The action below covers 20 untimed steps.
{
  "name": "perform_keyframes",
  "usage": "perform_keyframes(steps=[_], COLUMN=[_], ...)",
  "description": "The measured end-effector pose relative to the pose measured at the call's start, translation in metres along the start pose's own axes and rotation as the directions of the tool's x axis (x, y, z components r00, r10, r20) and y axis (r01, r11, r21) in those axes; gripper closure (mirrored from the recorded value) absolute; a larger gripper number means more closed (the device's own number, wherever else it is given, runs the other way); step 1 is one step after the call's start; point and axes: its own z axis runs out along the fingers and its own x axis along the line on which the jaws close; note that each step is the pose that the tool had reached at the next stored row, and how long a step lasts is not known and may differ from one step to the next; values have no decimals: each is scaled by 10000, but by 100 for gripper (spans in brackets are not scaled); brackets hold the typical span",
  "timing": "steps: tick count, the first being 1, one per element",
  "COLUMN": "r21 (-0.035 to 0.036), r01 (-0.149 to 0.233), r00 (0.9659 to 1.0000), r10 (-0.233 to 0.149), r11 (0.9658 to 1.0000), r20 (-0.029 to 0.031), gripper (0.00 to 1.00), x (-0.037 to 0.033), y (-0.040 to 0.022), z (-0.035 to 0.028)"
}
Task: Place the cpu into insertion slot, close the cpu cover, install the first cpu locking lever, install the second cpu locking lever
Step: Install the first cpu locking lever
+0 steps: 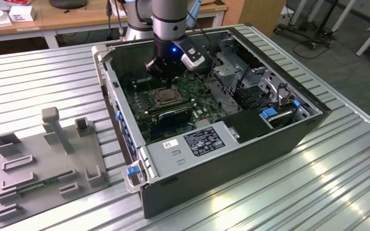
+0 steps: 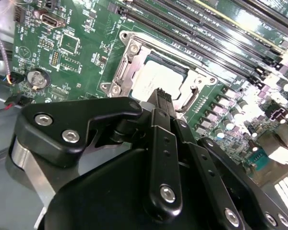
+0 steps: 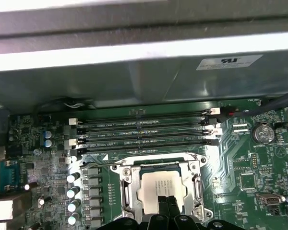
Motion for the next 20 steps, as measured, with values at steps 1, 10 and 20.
perform_keyframes(steps=[1, 10, 20], r21=[1, 0, 0], r01=[1, 1, 1], r00=[10000, 10000, 10000], r10=[-1, -1, -1], r11=[10000, 10000, 10000], r20=[0, 0, 5], gripper=[89, 89, 89], x=[-1, -2, 150], y=[1, 2, -11], z=[-15, -29, -37])
